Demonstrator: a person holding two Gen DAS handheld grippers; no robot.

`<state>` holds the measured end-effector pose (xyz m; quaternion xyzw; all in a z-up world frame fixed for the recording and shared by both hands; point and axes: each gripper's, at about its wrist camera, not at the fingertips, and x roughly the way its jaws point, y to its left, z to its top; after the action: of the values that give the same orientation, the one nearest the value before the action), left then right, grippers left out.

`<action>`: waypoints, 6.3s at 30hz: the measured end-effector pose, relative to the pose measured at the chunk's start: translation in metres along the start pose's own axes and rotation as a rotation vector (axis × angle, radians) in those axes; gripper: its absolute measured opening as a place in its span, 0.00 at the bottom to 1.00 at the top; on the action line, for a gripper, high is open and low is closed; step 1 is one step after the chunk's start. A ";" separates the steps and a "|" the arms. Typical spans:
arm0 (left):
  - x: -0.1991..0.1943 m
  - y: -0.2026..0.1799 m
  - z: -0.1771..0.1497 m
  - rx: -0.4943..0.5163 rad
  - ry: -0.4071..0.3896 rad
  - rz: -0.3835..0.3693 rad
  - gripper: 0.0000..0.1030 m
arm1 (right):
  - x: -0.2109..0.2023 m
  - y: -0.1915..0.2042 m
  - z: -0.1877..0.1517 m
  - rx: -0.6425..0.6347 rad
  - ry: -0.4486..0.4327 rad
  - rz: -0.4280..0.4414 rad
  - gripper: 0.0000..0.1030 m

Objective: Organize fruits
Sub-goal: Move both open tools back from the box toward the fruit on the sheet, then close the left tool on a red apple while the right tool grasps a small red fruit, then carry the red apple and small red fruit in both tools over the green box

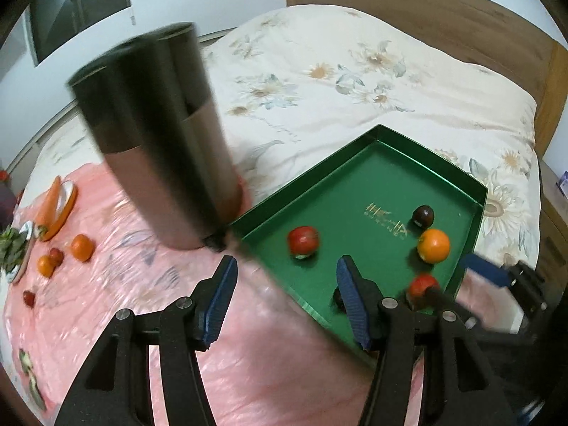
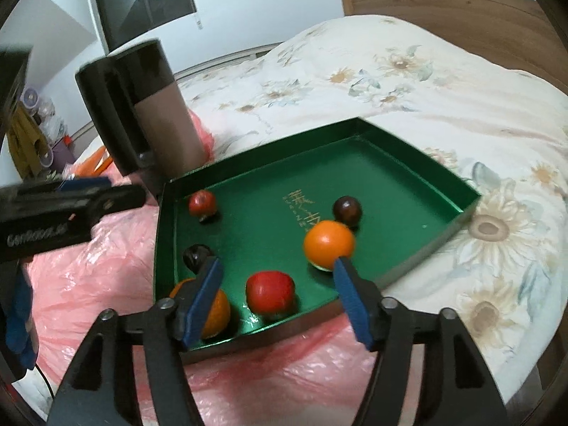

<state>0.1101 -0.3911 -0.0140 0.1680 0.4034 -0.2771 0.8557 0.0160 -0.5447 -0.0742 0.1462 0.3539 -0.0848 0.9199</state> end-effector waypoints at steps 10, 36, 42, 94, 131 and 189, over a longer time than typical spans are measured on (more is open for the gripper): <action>-0.064 0.033 -0.038 -0.065 -0.039 0.036 0.61 | -0.050 0.033 0.006 -0.025 -0.061 -0.017 1.00; -0.174 0.112 -0.133 -0.210 -0.174 0.174 0.81 | -0.114 0.165 -0.018 -0.219 -0.085 0.088 1.00; -0.190 0.129 -0.152 -0.245 -0.194 0.210 0.86 | -0.124 0.191 -0.025 -0.267 -0.088 0.110 1.00; -0.140 0.366 -0.197 -0.435 -0.045 0.363 0.87 | 0.032 0.375 0.015 -0.574 0.108 0.500 0.97; 0.058 0.482 -0.129 -0.457 0.162 0.238 0.56 | 0.281 0.506 0.083 -0.935 0.370 0.461 0.54; -0.022 0.487 -0.151 -0.498 0.089 0.177 0.22 | 0.185 0.439 0.027 -0.476 0.445 0.501 0.44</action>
<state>0.3054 0.0778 -0.0593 -0.0011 0.4801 -0.0856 0.8730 0.2828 -0.1491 -0.0881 0.0259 0.5072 0.2596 0.8214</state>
